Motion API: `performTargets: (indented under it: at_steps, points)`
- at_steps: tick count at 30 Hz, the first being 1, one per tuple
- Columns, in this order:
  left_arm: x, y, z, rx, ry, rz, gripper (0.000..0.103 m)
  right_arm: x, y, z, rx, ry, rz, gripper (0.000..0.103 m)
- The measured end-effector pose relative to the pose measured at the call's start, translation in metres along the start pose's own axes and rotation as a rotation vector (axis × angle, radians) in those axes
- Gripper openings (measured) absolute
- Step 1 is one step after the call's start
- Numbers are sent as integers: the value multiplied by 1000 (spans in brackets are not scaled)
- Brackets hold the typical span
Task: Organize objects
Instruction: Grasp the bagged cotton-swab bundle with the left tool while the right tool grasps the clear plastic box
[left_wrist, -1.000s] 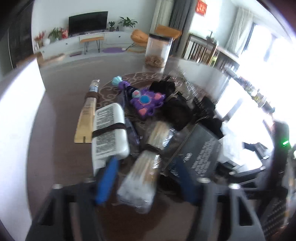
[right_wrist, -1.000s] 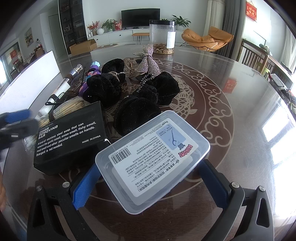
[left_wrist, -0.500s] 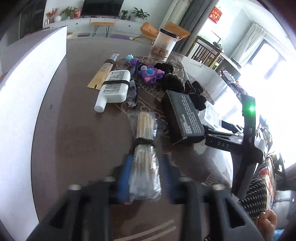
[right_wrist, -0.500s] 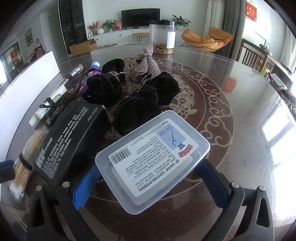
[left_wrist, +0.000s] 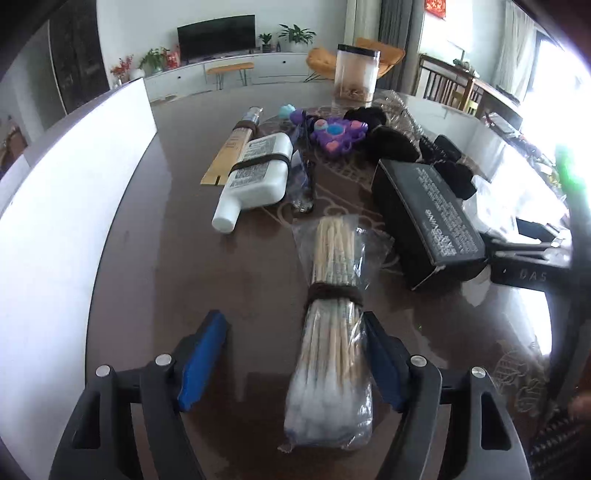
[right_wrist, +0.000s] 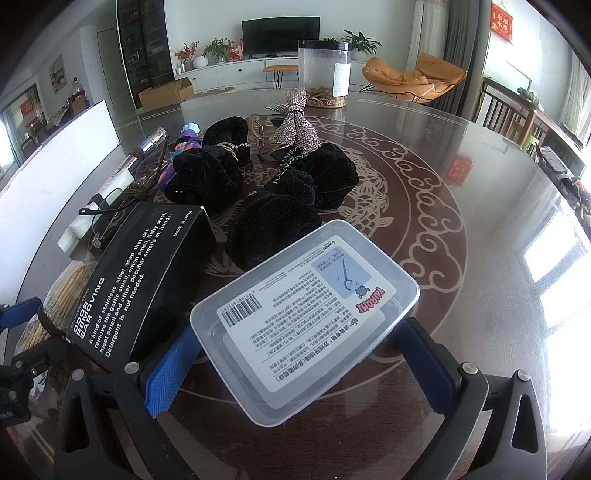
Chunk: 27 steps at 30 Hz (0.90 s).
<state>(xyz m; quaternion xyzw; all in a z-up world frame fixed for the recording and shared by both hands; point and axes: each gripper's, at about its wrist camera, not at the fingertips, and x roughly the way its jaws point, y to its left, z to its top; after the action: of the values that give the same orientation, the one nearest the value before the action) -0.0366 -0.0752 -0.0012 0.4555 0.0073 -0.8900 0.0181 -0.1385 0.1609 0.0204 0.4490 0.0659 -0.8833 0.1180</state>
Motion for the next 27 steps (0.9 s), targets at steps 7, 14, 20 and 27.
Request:
performTargets:
  at_steps: [7,14,20,27]
  points:
    - [8,-2,0,-26,39,25,103,0,0,0,-5,3,1,103]
    - [7,-2,-1,-1,49,10,103,-16,-50,-20,24,126,-14,103]
    - [9,-3,1,5,69,9,103,-52,-51,-3,91,90,73,102]
    - [-2,0,8,104,53,-58,33,14,-20,37,211,258,8,97]
